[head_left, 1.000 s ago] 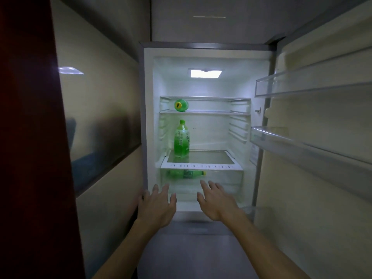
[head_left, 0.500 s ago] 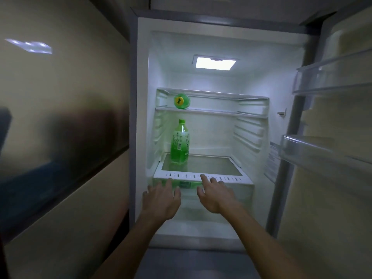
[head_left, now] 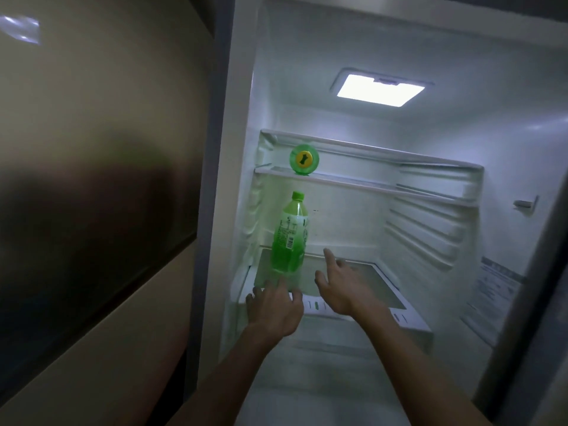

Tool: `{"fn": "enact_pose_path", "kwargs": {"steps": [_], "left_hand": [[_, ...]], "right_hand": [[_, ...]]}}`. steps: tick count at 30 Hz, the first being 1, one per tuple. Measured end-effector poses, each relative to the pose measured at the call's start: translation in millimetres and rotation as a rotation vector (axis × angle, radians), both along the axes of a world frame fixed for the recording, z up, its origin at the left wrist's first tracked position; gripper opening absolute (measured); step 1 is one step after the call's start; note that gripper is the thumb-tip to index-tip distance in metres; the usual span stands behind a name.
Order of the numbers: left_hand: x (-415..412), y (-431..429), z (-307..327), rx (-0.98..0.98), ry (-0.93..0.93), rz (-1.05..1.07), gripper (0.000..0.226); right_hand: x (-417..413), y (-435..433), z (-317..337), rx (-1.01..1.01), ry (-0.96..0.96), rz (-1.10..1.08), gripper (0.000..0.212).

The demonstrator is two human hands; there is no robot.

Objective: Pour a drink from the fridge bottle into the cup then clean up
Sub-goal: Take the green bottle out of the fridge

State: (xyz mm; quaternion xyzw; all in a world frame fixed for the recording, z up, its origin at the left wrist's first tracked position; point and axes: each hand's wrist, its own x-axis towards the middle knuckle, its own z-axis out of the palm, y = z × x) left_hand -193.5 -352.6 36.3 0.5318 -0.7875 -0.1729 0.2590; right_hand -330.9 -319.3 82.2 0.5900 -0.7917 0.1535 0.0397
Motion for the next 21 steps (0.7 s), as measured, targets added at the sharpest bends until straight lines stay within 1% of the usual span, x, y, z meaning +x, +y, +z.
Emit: {"fn": "enact_pose_path", "kwargs": {"steps": [5,9,11,15,21], "left_hand": [[-4,-30,0,0.017,0.077,0.02,0.038],[-15,-56,-1,0.025,0.062,0.066,0.045],[-20,-66,0,0.021,0.064,0.079,0.043],[-29,-84,-6,-0.038,0.097,0.08,0.033],[-38,-103,-11,-0.025,0.172,0.077,0.023]], "right_hand": [[-7,-41,14,-0.068,-0.037,0.05,0.07],[-10,-77,23,-0.131,-0.071,0.083,0.079],[-14,-97,26,-0.145,-0.101,0.099,0.086],[-25,-130,28,-0.181,-0.243,0.121,0.104],[-41,-167,22,-0.23,-0.497,0.184,0.125]]}}
